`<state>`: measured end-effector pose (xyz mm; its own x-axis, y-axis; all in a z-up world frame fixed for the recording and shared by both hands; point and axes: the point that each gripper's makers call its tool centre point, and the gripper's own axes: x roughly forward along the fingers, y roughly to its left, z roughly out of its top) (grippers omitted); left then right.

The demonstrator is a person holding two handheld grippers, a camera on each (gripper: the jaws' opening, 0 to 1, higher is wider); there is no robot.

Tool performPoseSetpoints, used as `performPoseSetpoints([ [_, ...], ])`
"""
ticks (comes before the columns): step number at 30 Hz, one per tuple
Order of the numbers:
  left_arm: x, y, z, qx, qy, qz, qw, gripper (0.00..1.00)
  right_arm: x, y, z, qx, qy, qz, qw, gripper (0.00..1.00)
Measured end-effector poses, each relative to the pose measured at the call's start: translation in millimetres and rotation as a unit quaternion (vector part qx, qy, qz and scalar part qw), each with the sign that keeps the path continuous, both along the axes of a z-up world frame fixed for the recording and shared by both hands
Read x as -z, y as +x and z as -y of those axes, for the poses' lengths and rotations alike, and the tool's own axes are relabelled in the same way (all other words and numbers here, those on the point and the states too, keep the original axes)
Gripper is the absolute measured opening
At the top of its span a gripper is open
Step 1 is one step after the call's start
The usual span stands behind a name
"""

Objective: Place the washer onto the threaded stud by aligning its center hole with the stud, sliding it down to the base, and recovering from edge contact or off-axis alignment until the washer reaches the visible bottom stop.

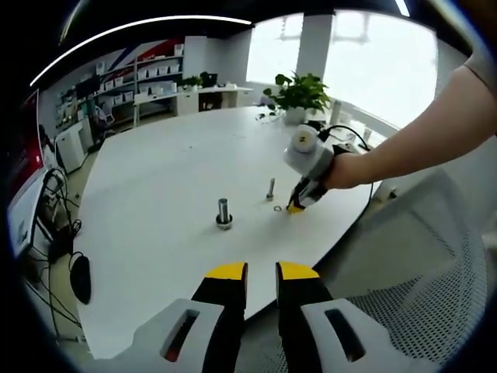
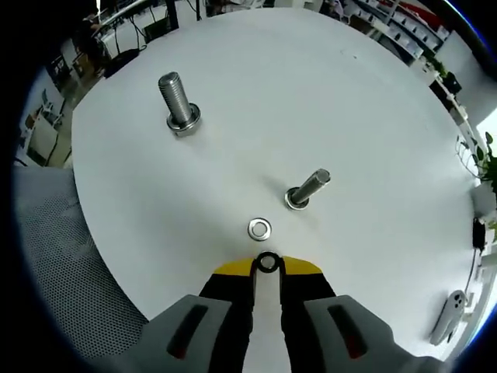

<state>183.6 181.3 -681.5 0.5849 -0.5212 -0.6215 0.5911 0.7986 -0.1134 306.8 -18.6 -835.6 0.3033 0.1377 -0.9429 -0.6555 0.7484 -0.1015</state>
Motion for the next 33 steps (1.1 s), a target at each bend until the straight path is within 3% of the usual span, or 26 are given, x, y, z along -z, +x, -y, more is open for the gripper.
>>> performPoseSetpoints([
  [11,0.4,0.4,-1.9,-0.005,0.001,-0.001,1.0000,0.12,-26.6,16.3,12.1,0.006,0.022,0.023,0.9995,0.13],
  [14,0.9,0.3,-1.7,-0.005,0.001,-0.002,1.0000,0.12,-37.2,18.2,6.5,0.009,0.049,0.032,0.9982,0.13],
  [22,0.4,0.6,-2.2,-0.006,0.001,-0.001,1.0000,0.12,-55.2,31.1,-4.8,-0.017,0.065,0.059,0.9960,0.13],
  [24,0.3,0.9,-2.5,-0.008,0.001,-0.001,1.0000,0.12,-62.6,35.8,-12.8,-0.029,0.078,0.081,0.9932,0.13],
  [27,-0.3,1.1,-2.4,-0.008,0.001,0.000,1.0000,0.12,-64.0,37.7,-15.4,-0.050,0.056,0.094,0.9928,0.13],
  [33,0.2,0.6,-2.3,-0.007,0.002,0.000,1.0000,0.12,-65.0,40.6,-17.6,-0.049,0.058,0.096,0.9925,0.13],
])
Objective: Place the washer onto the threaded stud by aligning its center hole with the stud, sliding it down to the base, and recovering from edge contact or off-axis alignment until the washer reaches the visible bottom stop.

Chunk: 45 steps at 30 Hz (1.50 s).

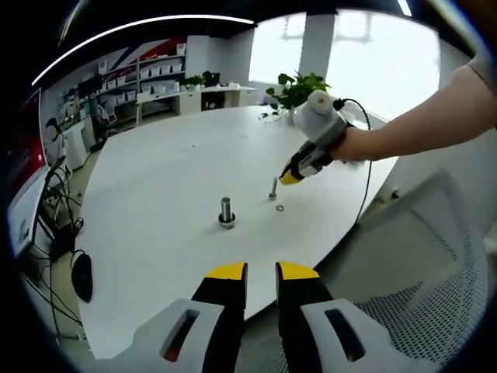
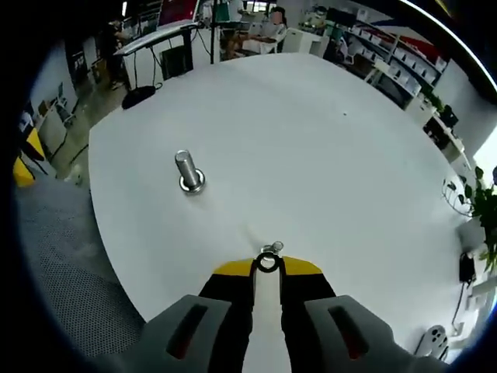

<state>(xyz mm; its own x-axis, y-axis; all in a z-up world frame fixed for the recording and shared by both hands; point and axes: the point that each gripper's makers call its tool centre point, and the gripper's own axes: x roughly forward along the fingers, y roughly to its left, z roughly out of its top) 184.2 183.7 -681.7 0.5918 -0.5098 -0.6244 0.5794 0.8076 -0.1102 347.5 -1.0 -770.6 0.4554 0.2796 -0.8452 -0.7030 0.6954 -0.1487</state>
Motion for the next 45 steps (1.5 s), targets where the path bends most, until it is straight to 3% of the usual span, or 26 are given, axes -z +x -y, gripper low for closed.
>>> performPoseSetpoints([
  [45,-0.3,0.4,0.3,0.000,-0.002,0.000,1.0000,0.12,8.9,22.1,-4.9,-0.013,-0.027,0.004,0.9995,0.14],
])
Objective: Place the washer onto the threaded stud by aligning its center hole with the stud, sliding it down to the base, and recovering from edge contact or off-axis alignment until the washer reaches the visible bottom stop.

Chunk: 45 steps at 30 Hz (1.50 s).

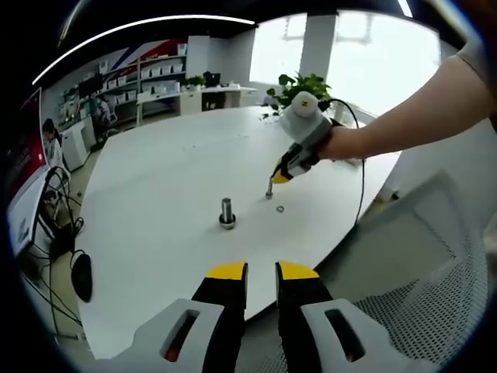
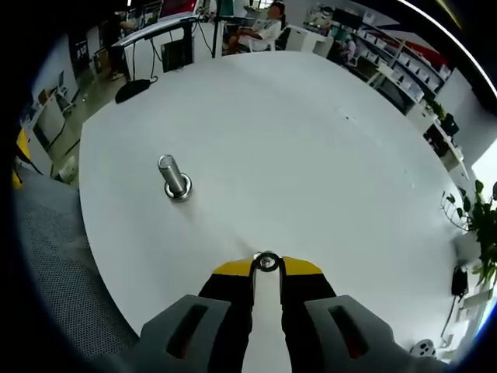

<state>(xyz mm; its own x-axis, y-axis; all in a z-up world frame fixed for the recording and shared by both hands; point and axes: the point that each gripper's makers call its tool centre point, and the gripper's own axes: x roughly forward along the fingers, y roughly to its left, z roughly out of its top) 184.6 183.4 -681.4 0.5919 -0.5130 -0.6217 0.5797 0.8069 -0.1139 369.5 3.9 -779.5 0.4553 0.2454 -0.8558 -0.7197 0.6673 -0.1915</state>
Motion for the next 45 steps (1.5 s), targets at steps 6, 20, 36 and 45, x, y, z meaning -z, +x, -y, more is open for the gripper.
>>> performPoseSetpoints([
  [6,-0.8,0.7,-1.1,-0.004,-0.002,0.001,1.0000,0.12,-1.0,2.7,-1.9,0.000,0.000,0.000,1.0000,0.14],
  [20,-0.5,0.4,-0.2,-0.001,-0.002,0.001,1.0000,0.12,1.7,2.9,-1.6,-0.015,-0.017,-0.001,0.9997,0.14],
  [36,1.9,-0.6,-0.8,-0.001,0.002,-0.004,1.0000,0.12,3.3,15.0,-4.1,-0.012,-0.002,-0.008,0.9999,0.14],
  [45,2.0,-0.4,-0.5,-0.001,0.002,-0.005,1.0000,0.12,4.6,12.1,-3.0,-0.025,-0.007,-0.019,0.9995,0.14],
])
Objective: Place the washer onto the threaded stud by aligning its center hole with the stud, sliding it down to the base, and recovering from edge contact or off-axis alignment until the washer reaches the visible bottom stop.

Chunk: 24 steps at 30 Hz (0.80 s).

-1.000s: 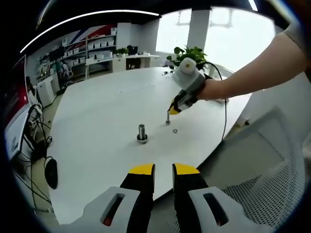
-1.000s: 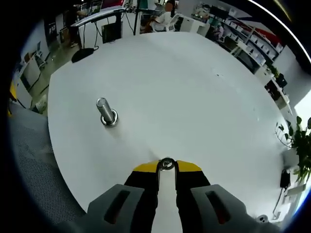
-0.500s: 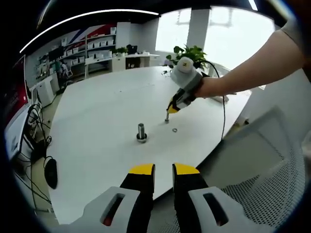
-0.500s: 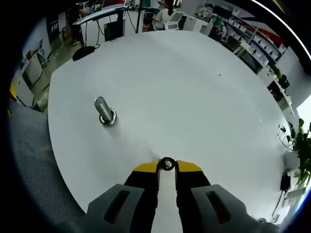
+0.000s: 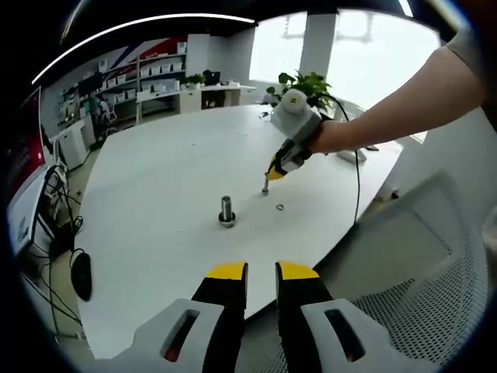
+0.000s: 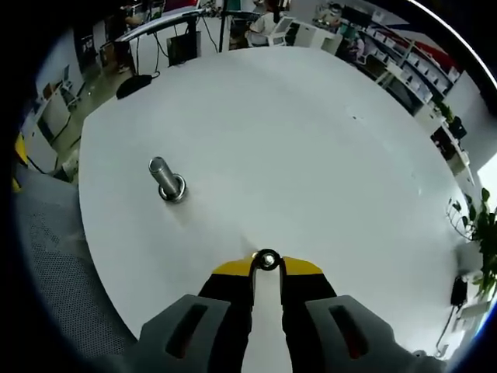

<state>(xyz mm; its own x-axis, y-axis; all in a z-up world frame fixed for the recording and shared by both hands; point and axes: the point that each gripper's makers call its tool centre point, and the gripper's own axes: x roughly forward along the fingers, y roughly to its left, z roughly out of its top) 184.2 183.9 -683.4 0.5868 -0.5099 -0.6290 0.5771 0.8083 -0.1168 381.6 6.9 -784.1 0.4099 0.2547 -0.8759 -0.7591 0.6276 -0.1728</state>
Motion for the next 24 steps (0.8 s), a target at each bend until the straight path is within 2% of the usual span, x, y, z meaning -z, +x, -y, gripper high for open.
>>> performPoseSetpoints([
  [12,0.7,0.0,-1.2,-0.003,0.002,-0.002,1.0000,0.12,2.1,1.2,-1.5,-0.010,-0.004,-0.002,0.9999,0.15],
  [24,0.9,0.0,-1.3,-0.004,0.002,-0.003,1.0000,0.12,10.7,2.0,-0.9,-0.005,-0.008,-0.015,0.9998,0.15],
])
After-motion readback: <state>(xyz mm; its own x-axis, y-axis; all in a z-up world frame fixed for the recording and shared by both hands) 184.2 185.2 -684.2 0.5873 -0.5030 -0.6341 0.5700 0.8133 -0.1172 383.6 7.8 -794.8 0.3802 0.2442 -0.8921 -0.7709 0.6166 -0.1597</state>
